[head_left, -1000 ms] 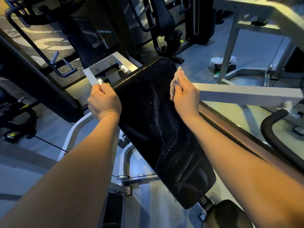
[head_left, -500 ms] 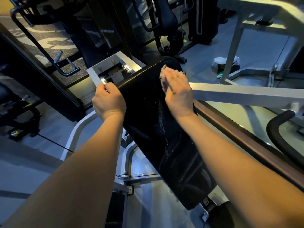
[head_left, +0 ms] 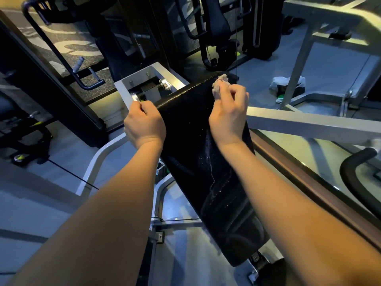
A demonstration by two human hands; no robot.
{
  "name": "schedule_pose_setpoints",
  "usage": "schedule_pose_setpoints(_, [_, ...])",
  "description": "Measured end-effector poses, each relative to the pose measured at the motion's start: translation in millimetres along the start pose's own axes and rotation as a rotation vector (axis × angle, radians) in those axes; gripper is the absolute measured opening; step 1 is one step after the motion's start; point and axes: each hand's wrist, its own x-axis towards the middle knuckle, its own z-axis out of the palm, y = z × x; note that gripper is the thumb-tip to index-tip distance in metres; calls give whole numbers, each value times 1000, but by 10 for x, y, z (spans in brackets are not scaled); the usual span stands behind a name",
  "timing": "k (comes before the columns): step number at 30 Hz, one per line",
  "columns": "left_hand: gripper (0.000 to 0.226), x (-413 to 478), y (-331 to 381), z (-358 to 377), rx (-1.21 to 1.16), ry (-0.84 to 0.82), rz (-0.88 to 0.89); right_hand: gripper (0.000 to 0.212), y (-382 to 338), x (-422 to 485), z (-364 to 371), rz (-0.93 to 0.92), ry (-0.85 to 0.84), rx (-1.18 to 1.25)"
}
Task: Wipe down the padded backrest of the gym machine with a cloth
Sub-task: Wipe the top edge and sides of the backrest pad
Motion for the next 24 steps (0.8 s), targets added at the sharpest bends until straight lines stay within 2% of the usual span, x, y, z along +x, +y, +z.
schedule_pose_setpoints(2, [31,4,-11,10,-10,3,8,34,-131,-134,56,-6,-20,28])
schedule_pose_setpoints(6, [31,10,-32,20,-14,0,19,39,13,-115,-98,-437,-236,25])
schedule_pose_setpoints(7, [31,10,-30,20,-14,-3,18,38,97,7,-135,-473,-230,-4])
schedule_pose_setpoints(8, [31,11,-28,20,-13,-4,16,35,161,143,-155,-426,-197,-16])
schedule_pose_setpoints(11, [34,3,-12,17,-7,5,4,24,102,356,-122,-86,-90,8])
schedule_pose_setpoints(12, [34,-1,-5,20,1,8,3,24,10,291,-80,-78,-90,15])
schedule_pose_setpoints(13, [33,-2,-5,27,3,10,5,26,-83,180,-37,-128,-123,35])
schedule_pose_setpoints(15, [29,4,-22,34,-7,14,13,28,-212,-55,-22,-342,-227,106])
schedule_pose_setpoints(18, [29,8,-40,38,-15,19,19,31,-83,57,-85,-579,-352,35])
schedule_pose_setpoints(20, [30,8,-39,39,-24,21,20,35,34,288,-114,-447,-285,-27])
schedule_pose_setpoints(22, [30,7,-40,36,-30,23,20,34,24,407,-132,-163,-187,-33])
schedule_pose_setpoints(24, [30,4,-34,29,-37,23,27,31,-173,302,-89,-98,-186,-6])
